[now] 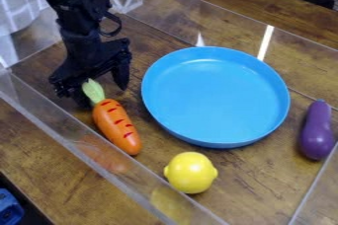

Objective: Put the carrot on the blue tray

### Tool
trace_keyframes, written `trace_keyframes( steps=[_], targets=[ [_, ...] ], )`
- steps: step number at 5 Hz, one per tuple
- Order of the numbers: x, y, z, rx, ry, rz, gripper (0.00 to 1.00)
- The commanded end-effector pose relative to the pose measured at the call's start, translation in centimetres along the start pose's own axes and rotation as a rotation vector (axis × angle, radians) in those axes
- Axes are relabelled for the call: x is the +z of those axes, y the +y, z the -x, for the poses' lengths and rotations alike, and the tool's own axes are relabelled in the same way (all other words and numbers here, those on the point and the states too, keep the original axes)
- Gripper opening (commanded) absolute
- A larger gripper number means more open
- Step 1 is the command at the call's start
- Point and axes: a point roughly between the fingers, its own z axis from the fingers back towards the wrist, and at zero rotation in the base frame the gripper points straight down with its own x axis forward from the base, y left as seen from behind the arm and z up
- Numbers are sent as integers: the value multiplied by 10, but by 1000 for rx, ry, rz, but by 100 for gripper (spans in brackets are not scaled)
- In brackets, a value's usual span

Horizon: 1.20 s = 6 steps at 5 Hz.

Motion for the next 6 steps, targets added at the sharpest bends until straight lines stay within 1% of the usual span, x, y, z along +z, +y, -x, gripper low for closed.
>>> trace_keyframes(
  steps=[1, 2, 4, 5, 6],
  targets=[
    [-6, 3, 4, -20, -15, -11, 100],
    [-8, 6, 1, -37, -27, -13, 100],
    [-17, 3, -11, 41, -86, -37, 100],
    [-17, 16, -6, 88, -95, -54, 100],
    [-14, 18, 9, 78, -94, -60, 100]
  ],
)
